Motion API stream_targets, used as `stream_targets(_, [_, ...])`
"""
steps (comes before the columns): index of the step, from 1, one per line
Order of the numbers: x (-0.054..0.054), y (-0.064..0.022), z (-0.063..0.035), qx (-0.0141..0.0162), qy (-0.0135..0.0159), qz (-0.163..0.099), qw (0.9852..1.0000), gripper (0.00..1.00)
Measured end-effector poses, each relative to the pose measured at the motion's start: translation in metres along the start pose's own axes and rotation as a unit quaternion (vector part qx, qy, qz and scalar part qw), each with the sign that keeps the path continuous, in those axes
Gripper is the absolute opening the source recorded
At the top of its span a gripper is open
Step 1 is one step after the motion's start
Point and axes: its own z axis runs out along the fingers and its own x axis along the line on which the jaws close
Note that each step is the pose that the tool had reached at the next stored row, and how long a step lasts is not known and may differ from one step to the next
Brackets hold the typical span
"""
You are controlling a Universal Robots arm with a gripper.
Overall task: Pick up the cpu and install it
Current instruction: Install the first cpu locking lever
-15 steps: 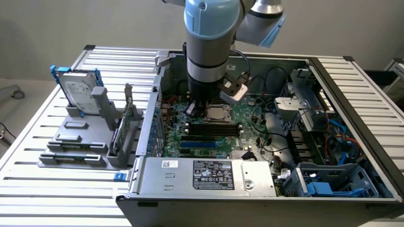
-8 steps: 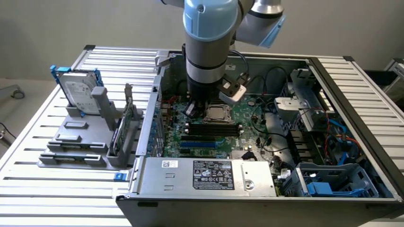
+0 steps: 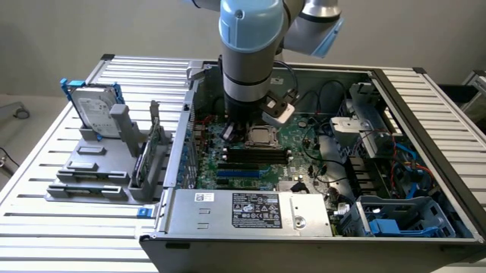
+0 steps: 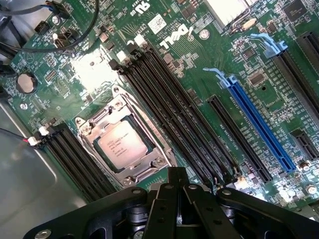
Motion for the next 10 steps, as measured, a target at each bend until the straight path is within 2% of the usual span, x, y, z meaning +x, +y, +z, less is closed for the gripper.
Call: stream_targets(10, [-0.0026,-0.0031,0.0084,-0.0016,-0.0011,0.003,1.0,0.11])
